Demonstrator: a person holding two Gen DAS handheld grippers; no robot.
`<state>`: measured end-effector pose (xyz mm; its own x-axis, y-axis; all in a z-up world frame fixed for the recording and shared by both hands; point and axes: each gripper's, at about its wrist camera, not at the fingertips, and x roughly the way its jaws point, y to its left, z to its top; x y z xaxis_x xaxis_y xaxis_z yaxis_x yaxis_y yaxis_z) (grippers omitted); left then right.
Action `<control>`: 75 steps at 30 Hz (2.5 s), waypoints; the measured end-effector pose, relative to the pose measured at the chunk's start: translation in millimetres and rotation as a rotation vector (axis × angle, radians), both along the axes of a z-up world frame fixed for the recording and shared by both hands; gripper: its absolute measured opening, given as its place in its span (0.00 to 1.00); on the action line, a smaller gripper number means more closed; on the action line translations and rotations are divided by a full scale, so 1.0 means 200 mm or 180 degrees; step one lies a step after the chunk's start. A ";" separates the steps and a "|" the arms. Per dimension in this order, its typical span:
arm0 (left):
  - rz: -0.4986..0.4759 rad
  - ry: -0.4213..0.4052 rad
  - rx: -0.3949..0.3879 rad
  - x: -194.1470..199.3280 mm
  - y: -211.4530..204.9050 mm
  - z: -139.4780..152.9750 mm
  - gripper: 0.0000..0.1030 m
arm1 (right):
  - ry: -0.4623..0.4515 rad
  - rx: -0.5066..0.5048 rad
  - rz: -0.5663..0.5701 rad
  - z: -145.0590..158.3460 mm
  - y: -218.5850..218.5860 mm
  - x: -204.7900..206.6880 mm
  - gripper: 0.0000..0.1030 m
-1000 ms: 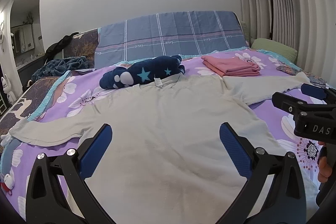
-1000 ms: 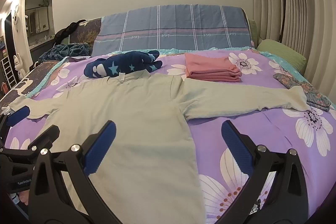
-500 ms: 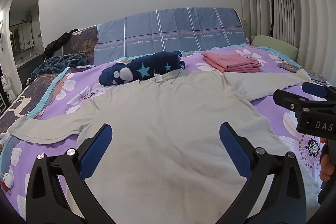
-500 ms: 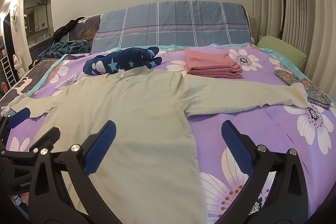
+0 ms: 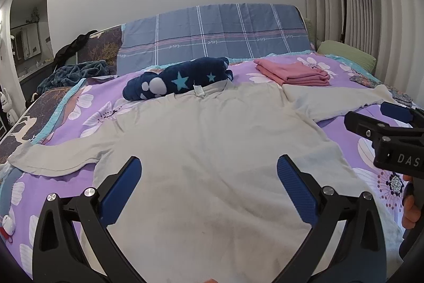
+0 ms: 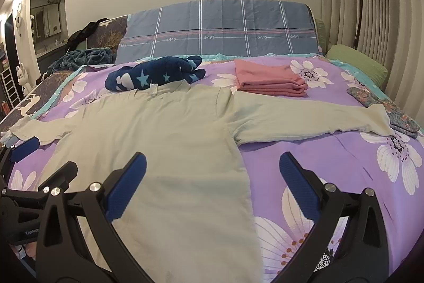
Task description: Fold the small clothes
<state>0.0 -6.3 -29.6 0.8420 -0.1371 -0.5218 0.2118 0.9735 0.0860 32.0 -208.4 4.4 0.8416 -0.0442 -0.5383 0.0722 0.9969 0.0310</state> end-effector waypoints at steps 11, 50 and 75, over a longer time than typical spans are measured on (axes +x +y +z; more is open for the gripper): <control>-0.0008 0.0042 -0.0030 0.01 0.01 -0.02 0.99 | 0.0082 -0.0013 -0.0021 -0.02 0.02 0.04 0.98; 0.2148 0.0803 -0.2493 0.38 2.04 -0.49 0.61 | 0.0497 -0.0247 -0.0017 -0.19 0.05 0.31 0.98; 0.1541 -0.0021 -0.1812 0.99 1.73 0.12 0.01 | 0.0545 -0.0241 -0.0043 -0.24 0.07 0.40 0.98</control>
